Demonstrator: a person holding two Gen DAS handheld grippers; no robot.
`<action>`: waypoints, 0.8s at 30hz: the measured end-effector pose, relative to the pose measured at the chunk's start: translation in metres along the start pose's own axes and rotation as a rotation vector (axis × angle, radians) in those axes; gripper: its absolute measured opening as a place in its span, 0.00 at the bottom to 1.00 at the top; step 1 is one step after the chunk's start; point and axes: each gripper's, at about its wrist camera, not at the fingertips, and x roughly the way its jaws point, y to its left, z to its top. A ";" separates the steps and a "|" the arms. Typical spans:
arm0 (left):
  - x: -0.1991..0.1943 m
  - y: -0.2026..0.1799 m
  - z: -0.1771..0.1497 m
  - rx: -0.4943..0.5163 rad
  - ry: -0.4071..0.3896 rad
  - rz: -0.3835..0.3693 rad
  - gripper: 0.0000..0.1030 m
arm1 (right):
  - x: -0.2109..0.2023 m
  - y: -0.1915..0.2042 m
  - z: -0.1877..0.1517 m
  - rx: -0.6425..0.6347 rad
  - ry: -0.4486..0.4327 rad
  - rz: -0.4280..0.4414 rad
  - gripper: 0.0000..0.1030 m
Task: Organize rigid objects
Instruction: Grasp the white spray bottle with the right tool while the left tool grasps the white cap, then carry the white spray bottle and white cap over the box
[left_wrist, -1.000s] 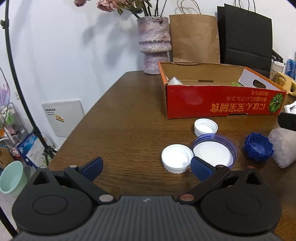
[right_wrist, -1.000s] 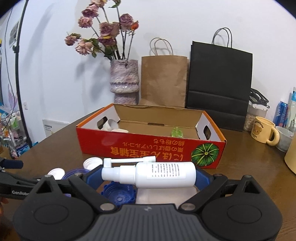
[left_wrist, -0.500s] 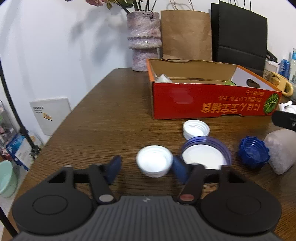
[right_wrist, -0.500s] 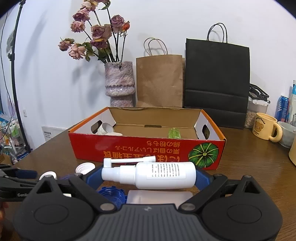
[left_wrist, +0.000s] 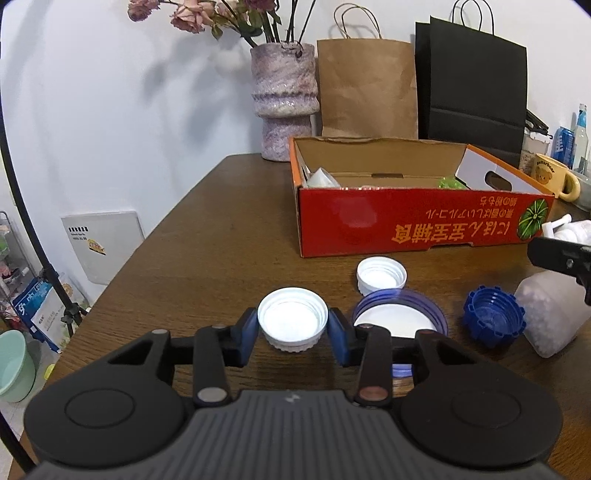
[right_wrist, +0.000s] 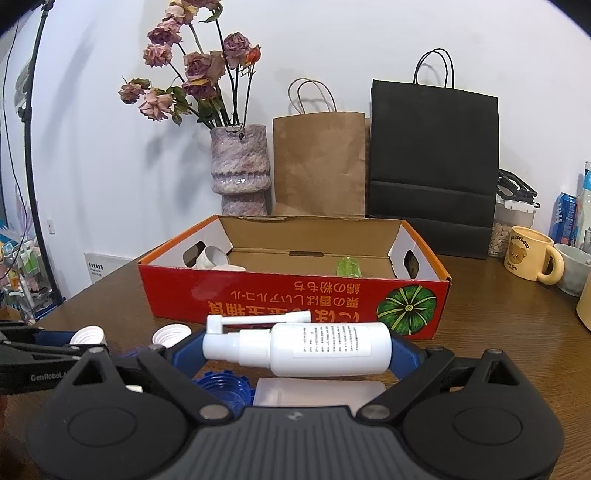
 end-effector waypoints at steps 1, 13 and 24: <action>-0.001 0.000 0.001 -0.004 -0.006 0.004 0.40 | 0.000 0.000 0.000 0.000 -0.001 0.001 0.94; -0.016 -0.010 0.015 -0.019 -0.055 0.016 0.40 | -0.009 0.001 0.008 -0.012 -0.023 0.019 0.94; -0.030 -0.029 0.047 -0.022 -0.131 -0.016 0.40 | -0.015 -0.005 0.028 -0.033 -0.068 0.016 0.94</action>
